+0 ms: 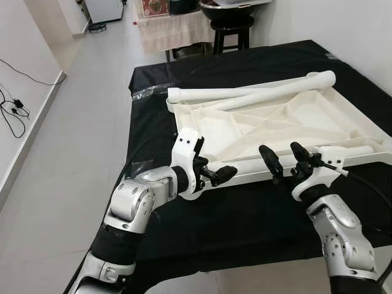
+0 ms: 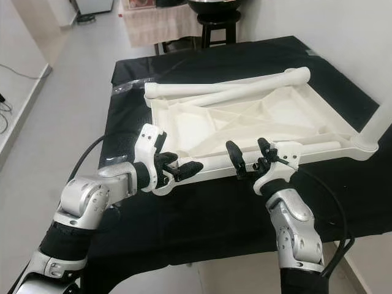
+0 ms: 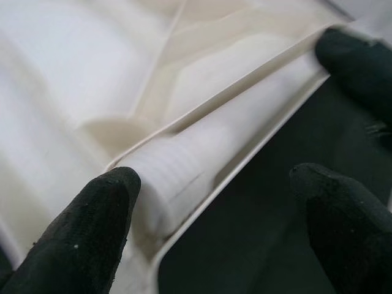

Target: Building children table

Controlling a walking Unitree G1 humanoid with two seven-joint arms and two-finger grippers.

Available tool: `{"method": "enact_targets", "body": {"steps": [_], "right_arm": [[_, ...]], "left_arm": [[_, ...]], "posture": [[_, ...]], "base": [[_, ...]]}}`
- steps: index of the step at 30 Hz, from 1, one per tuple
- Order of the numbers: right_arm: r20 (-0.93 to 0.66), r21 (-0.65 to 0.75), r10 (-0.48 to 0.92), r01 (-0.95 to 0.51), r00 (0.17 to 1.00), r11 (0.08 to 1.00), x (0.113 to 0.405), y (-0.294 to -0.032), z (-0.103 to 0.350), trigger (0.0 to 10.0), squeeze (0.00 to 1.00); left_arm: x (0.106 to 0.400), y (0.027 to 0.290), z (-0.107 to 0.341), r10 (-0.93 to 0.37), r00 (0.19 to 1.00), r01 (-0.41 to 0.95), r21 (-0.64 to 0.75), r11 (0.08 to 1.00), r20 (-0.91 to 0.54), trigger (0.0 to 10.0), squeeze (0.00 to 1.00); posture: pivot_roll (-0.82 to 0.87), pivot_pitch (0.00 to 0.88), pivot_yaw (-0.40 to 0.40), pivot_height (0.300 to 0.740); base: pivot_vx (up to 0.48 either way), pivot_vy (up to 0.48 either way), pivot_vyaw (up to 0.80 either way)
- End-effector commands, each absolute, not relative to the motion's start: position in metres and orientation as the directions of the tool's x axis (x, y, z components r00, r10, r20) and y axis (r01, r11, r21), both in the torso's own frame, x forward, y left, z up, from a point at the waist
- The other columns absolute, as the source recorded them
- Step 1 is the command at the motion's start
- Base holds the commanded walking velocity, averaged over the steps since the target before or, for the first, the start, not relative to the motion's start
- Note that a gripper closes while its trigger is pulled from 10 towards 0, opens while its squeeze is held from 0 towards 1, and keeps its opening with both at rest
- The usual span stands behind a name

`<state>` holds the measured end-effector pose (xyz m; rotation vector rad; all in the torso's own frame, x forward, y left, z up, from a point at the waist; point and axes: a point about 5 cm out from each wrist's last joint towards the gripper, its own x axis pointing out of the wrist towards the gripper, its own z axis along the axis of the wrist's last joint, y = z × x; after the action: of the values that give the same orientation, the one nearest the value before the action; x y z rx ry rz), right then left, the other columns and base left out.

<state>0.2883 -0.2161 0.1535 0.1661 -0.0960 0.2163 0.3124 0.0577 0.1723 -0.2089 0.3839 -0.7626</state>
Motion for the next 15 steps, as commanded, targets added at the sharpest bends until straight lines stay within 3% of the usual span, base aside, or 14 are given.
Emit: {"method": "enact_targets", "body": {"steps": [1, 9, 15], "right_arm": [[0.094, 0.148, 0.215, -0.227, 0.972, 0.963, 0.288, -0.214, 0.149, 10.0, 0.00], [0.092, 0.139, 0.206, -0.218, 0.974, 0.966, 0.287, -0.216, 0.149, 10.0, 0.00], [0.090, 0.134, 0.210, -0.221, 0.974, 0.966, 0.287, -0.216, 0.149, 10.0, 0.00]], "left_arm": [[0.313, 0.062, 0.165, -0.687, 0.664, 0.595, -0.347, 0.725, -0.296, 10.0, 0.00], [0.316, 0.067, 0.156, -0.664, 0.648, 0.512, -0.432, 0.742, -0.372, 10.0, 0.00], [0.309, 0.054, 0.159, -0.745, 0.580, 0.584, -0.469, 0.663, -0.330, 10.0, 0.00]], "posture": [[-0.08, 0.060, 0.060, 0.740], [-0.08, 0.062, 0.064, 0.740], [-0.09, 0.062, 0.061, 0.740]], "base": [[0.000, 0.000, 0.00], [0.000, 0.000, 0.00], [0.000, 0.000, 0.00]]}}
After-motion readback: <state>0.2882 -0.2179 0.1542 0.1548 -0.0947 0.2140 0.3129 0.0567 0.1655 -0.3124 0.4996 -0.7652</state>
